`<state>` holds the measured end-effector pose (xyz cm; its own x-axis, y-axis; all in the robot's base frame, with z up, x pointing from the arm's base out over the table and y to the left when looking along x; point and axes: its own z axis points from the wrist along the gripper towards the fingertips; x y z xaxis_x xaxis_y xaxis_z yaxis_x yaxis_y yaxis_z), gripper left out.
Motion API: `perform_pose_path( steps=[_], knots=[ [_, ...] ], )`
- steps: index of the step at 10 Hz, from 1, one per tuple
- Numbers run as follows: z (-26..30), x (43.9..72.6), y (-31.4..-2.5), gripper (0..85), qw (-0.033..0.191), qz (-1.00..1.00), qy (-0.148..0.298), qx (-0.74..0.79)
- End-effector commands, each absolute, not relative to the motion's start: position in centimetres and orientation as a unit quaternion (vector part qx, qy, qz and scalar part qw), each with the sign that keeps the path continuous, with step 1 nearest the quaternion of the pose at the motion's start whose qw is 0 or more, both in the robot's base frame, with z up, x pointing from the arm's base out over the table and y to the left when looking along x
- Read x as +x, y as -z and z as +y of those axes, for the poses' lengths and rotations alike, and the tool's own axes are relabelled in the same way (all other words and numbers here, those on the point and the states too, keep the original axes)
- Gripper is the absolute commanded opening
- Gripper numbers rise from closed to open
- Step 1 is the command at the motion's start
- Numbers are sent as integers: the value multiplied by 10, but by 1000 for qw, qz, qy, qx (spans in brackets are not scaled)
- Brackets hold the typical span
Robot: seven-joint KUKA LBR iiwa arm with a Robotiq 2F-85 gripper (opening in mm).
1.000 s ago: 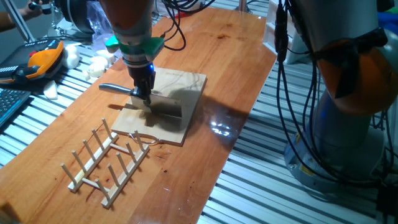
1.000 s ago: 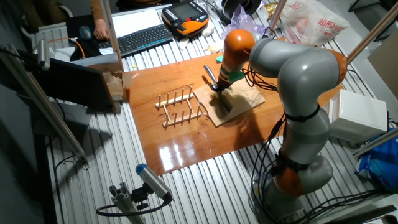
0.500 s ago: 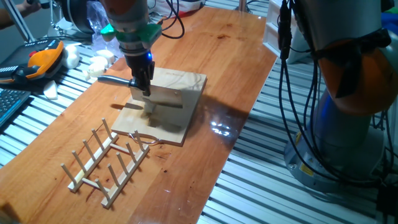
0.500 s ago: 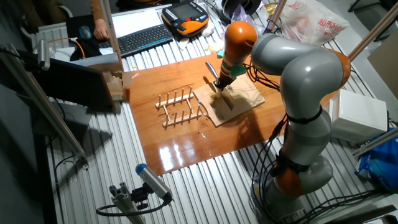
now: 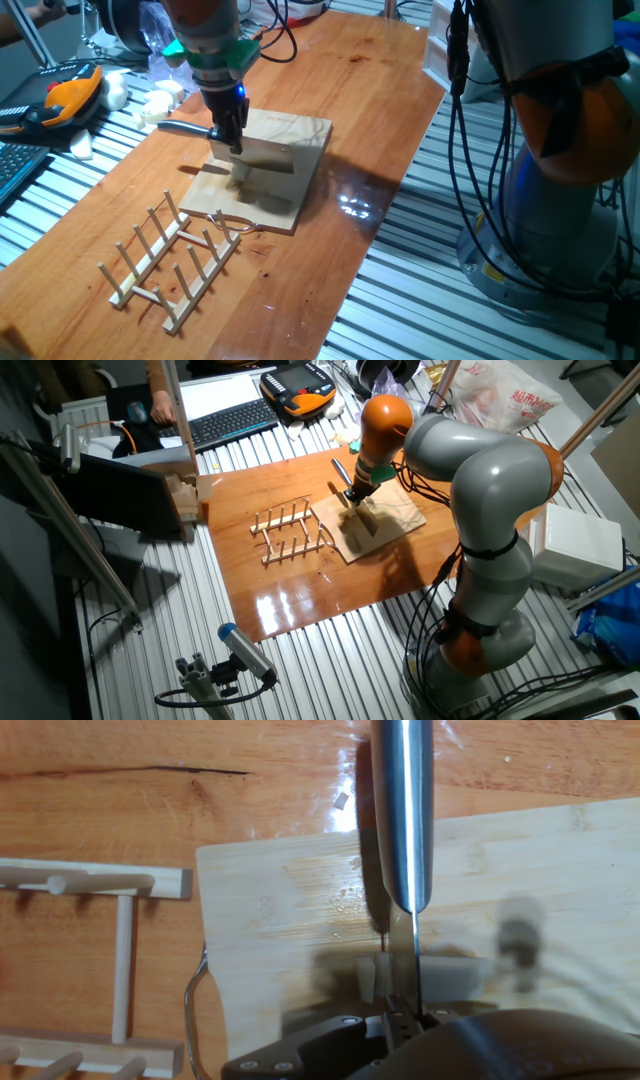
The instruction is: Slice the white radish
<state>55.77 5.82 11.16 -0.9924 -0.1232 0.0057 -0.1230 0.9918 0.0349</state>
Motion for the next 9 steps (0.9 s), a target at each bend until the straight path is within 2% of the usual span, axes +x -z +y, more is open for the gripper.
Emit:
perform_pose_path(
  steps=[1,9],
  knots=[
    [58,558,-112,0,4,-998,18,62],
    [50,560,-111,0,6,-998,18,64]
  ],
)
